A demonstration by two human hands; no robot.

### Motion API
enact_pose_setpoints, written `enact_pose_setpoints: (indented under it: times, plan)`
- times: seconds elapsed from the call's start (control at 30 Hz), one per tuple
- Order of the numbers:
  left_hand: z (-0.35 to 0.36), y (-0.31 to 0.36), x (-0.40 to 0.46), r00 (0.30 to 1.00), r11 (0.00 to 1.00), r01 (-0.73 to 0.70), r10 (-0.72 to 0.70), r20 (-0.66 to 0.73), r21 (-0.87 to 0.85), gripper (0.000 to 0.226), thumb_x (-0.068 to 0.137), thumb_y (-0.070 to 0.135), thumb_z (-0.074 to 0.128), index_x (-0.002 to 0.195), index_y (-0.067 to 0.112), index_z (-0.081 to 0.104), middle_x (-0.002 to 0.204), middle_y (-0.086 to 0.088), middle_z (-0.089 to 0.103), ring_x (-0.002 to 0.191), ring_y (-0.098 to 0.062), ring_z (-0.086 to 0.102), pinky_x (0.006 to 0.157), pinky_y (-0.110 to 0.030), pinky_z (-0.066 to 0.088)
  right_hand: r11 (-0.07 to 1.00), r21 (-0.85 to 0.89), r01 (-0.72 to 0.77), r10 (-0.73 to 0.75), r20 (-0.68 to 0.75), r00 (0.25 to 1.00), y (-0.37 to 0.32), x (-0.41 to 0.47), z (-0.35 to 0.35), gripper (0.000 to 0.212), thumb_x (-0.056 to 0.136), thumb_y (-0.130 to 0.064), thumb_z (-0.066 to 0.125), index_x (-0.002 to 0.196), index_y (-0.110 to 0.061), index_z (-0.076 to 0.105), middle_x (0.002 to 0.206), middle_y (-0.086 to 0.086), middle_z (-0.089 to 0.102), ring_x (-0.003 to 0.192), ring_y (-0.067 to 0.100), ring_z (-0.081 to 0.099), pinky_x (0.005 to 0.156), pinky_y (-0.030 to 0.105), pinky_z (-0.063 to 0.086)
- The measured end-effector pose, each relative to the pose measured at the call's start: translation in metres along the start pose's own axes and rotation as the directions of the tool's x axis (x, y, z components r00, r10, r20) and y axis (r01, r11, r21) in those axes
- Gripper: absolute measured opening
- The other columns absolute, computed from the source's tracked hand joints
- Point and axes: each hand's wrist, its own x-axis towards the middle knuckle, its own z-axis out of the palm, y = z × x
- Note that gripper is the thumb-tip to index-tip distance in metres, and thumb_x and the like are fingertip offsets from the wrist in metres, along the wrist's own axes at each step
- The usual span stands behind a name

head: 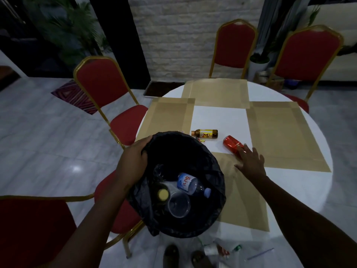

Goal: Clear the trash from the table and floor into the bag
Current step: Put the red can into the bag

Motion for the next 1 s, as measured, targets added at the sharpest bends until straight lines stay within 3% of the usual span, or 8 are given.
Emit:
enact_pose_setpoints:
  times: [0.23,0.33,0.43,0.63,0.73,0.8,0.93,1.0]
  plan:
    - [0.004,0.007,0.006,1.000,1.000,0.011,-0.011,-0.006,0.026,0.056,0.084,-0.016,0.043,0.132,0.012,0.052,0.122,0.011,0.050,0.108,0.010,0.043,0.092,0.005,0.027,1.000,-0.012,-0.010,0.012,0.121,0.993,0.004,0.039,0.018,0.093,0.081,-0.041,0.068,0.150,-0.024,0.007,0.159,0.009,0.009,0.140,0.043,0.012,0.106,0.061,0.024]
    - [0.005,0.007,0.007,1.000,0.999,0.020,-0.019,-0.002,0.036,0.054,0.087,-0.015,0.044,0.133,0.013,0.051,0.122,0.011,0.049,0.108,0.011,0.042,0.091,0.006,0.027,0.999,-0.024,-0.043,0.046,0.115,0.992,0.002,0.045,0.022,0.093,0.079,-0.041,0.071,0.148,-0.026,0.011,0.156,0.013,0.014,0.133,0.045,0.027,0.099,0.059,0.036]
    - [0.006,0.006,0.009,1.000,0.998,0.013,-0.013,0.005,0.065,0.055,0.086,-0.015,0.044,0.133,0.013,0.051,0.121,0.011,0.050,0.106,0.012,0.042,0.088,0.007,0.026,0.997,-0.005,-0.074,0.074,0.040,0.996,0.004,0.047,0.028,0.077,0.083,-0.029,0.067,0.146,-0.024,0.022,0.146,0.016,0.029,0.116,0.041,0.044,0.090,0.055,0.045]
    - [0.009,0.010,0.012,0.999,0.999,0.029,-0.030,0.025,0.038,0.053,0.087,-0.014,0.044,0.133,0.013,0.051,0.120,0.010,0.052,0.106,0.011,0.044,0.089,0.006,0.027,0.961,0.257,-0.103,0.118,-0.045,0.992,-0.003,0.037,0.033,0.061,0.089,-0.022,0.059,0.143,-0.018,0.032,0.140,0.021,0.036,0.116,0.044,0.043,0.095,0.056,0.043]
    - [0.009,0.010,0.013,0.999,0.999,0.038,-0.038,0.022,0.022,0.053,0.088,-0.013,0.045,0.133,0.014,0.051,0.121,0.011,0.051,0.106,0.011,0.044,0.088,0.007,0.027,0.866,0.500,-0.026,0.166,-0.238,0.957,-0.025,0.022,0.014,0.058,0.087,-0.012,0.061,0.140,-0.016,0.038,0.135,0.022,0.041,0.114,0.042,0.046,0.093,0.055,0.047]
    - [0.011,0.009,0.013,0.998,0.999,0.049,-0.050,0.025,0.008,0.052,0.088,-0.013,0.044,0.132,0.014,0.052,0.122,0.011,0.052,0.108,0.008,0.046,0.091,0.005,0.028,0.791,0.606,0.080,0.191,-0.369,0.910,-0.048,0.006,-0.016,0.061,0.086,-0.010,0.063,0.141,-0.018,0.038,0.135,0.017,0.041,0.118,0.033,0.045,0.094,0.045,0.048]
    - [0.007,0.007,0.012,0.999,0.999,0.029,-0.029,0.020,-0.022,0.054,0.086,-0.014,0.043,0.131,0.013,0.053,0.122,0.011,0.053,0.110,0.005,0.049,0.093,0.002,0.030,0.607,0.721,0.333,0.102,-0.487,0.867,-0.096,-0.052,-0.087,0.061,0.083,-0.005,0.067,0.139,-0.018,0.044,0.133,0.007,0.043,0.121,0.011,0.043,0.096,0.007,0.035]
    - [0.005,0.005,0.013,1.000,1.000,0.009,-0.009,0.020,-0.019,0.054,0.086,-0.014,0.043,0.131,0.014,0.054,0.121,0.011,0.054,0.109,0.002,0.051,0.092,0.002,0.031,0.584,0.714,0.386,-0.004,-0.474,0.881,-0.117,-0.086,-0.105,0.061,0.082,-0.006,0.069,0.137,-0.020,0.046,0.133,0.002,0.043,0.122,0.006,0.042,0.097,0.006,0.032]
